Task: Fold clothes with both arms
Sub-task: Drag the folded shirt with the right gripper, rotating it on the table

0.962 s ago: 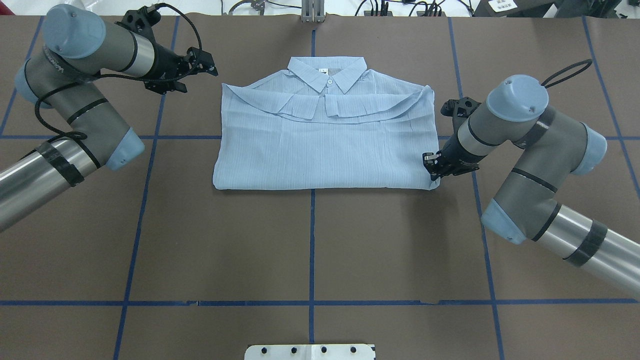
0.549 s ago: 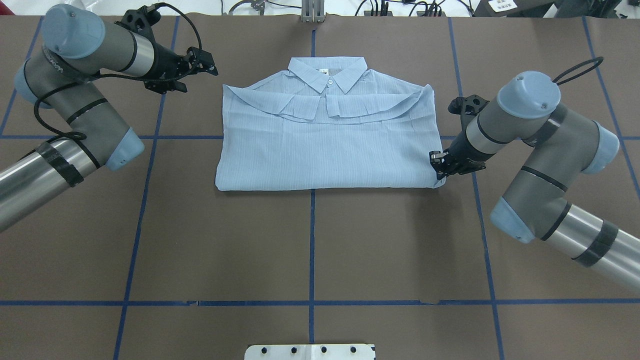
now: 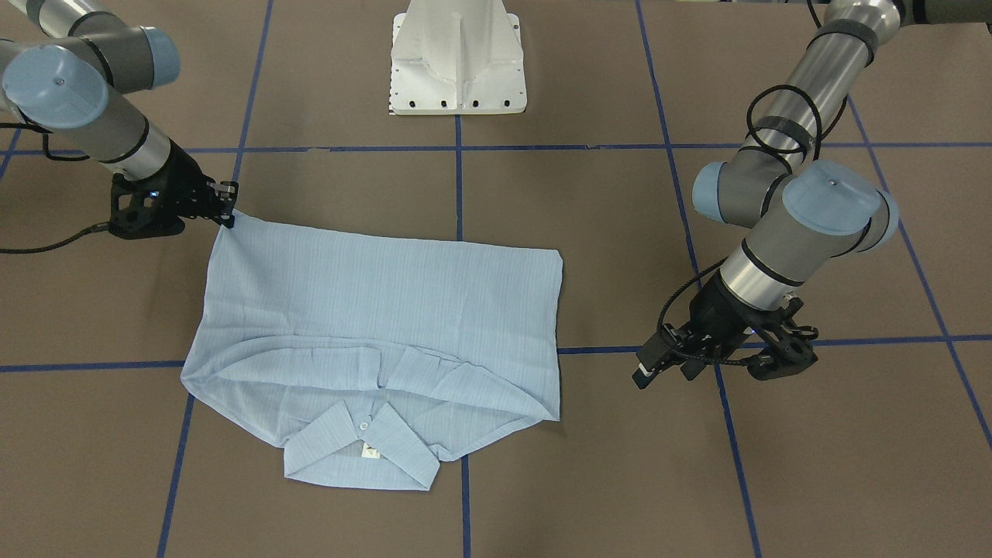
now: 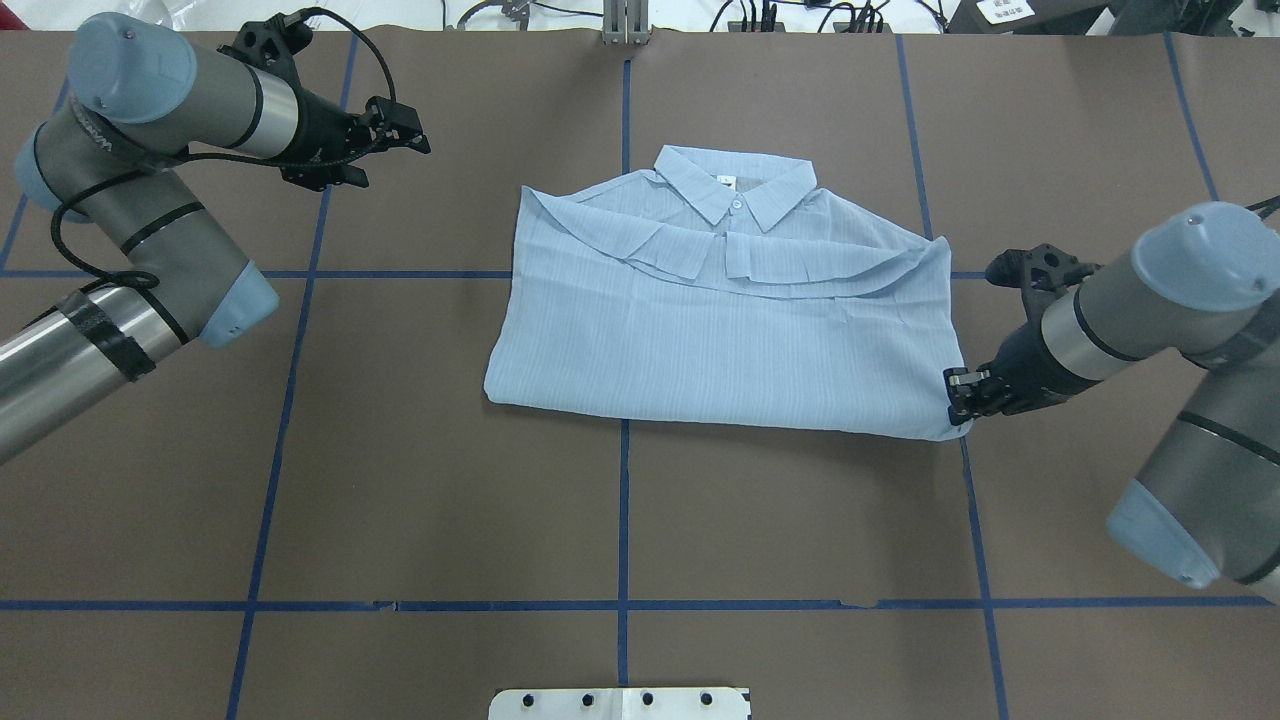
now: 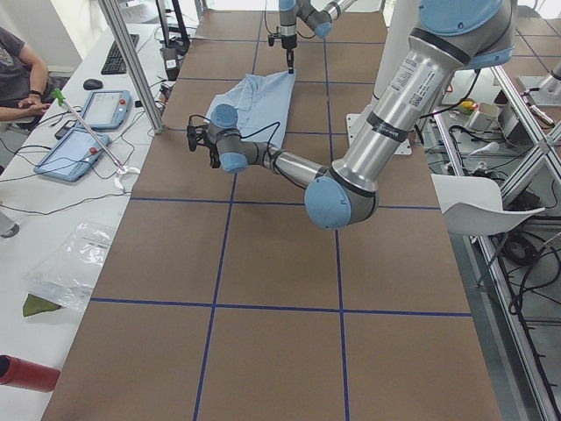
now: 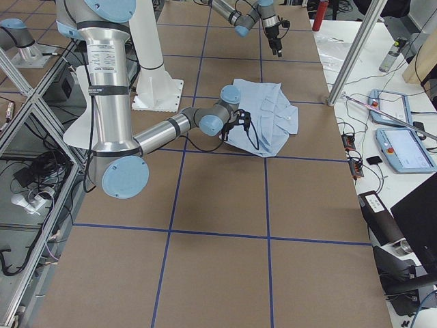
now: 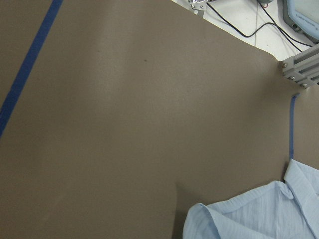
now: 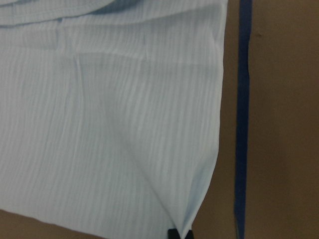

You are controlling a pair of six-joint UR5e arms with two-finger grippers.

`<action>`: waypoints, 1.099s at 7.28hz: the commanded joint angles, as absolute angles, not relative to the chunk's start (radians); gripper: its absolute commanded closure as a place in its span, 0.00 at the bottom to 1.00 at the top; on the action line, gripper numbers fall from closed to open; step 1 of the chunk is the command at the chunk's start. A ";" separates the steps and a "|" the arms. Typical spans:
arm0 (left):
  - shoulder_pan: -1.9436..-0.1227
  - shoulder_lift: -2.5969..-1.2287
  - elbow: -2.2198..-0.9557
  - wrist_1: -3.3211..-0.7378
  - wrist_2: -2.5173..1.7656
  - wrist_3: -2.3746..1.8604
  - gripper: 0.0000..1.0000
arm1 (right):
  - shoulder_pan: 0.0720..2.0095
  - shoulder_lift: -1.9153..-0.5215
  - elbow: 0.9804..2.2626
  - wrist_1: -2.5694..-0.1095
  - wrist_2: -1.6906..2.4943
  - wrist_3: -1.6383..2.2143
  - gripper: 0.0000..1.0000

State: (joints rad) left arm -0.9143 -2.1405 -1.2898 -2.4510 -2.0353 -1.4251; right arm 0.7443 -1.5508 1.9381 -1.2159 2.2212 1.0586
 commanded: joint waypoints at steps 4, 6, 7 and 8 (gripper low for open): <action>-0.913 -2.129 -1.316 -2.450 -2.011 -1.424 0.00 | 0.597 -1.809 2.197 -1.200 2.515 1.058 1.00; -0.913 -2.123 -1.319 -2.451 -2.005 -1.422 0.00 | 0.464 -1.813 2.198 -1.128 2.528 1.065 1.00; -0.913 -2.117 -1.325 -2.451 -1.997 -1.419 0.00 | 0.430 -1.813 2.197 -1.088 2.531 1.072 1.00; -0.913 -2.111 -1.325 -2.451 -1.999 -1.417 0.00 | 0.425 -1.806 2.198 -1.085 2.530 1.074 0.18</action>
State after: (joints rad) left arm -0.9128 -2.1182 -1.3231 -2.4511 -2.0009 -1.4196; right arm 0.4501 -1.8106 2.1971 -1.1083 2.5283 1.0694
